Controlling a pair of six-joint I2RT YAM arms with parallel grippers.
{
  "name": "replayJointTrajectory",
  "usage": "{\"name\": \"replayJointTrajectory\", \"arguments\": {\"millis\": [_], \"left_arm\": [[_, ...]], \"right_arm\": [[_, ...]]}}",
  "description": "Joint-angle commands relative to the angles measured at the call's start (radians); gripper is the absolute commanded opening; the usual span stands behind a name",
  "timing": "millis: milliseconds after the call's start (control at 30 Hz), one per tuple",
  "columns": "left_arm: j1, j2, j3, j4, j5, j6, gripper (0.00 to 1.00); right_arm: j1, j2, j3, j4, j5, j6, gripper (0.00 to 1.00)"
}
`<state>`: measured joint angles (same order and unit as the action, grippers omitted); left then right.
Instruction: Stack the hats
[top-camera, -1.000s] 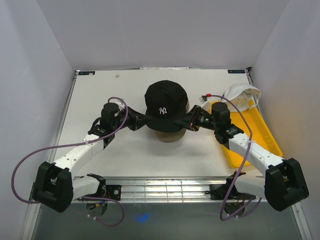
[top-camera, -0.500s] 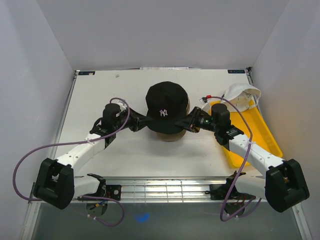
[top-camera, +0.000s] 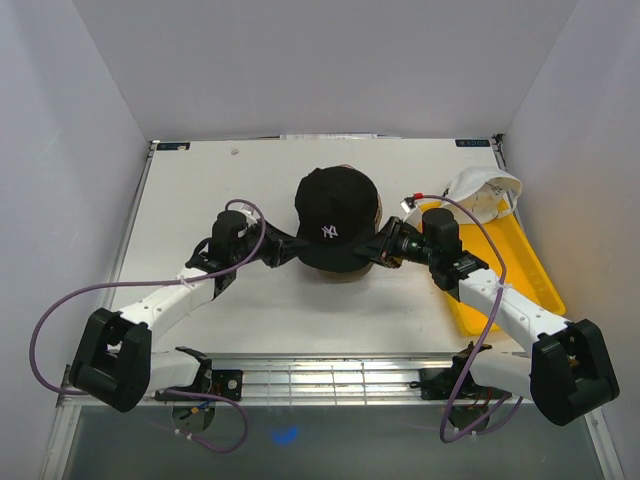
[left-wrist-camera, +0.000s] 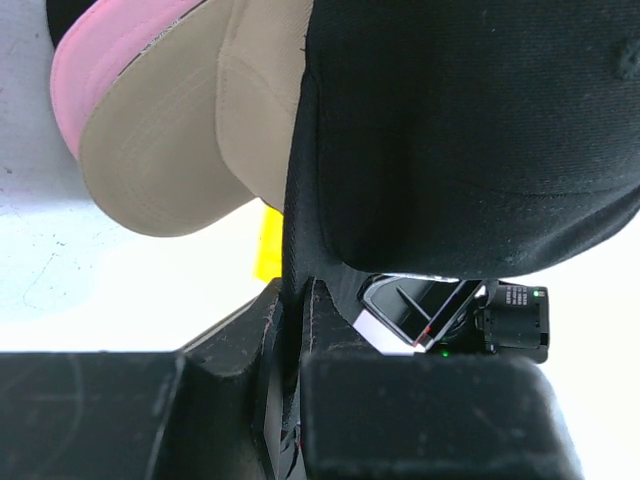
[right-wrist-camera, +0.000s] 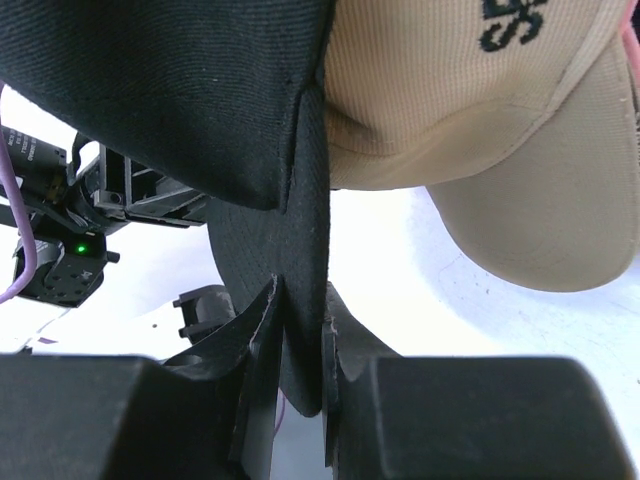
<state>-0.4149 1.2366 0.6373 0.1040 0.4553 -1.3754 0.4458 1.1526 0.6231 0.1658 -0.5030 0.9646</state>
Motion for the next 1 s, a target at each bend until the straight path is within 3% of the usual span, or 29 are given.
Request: {"name": "replayJointTrajectory", "arguments": {"millis": [0, 967], "left_arm": [[0.007, 0.012, -0.042, -0.064, -0.081, 0.050, 0.00], [-0.016, 0.087, -0.172, 0.013, -0.129, 0.062, 0.00]], "right_arm": [[-0.035, -0.002, -0.043, -0.164, 0.106, -0.136, 0.08], [-0.048, 0.036, -0.086, -0.210, 0.170, -0.222, 0.08]]}}
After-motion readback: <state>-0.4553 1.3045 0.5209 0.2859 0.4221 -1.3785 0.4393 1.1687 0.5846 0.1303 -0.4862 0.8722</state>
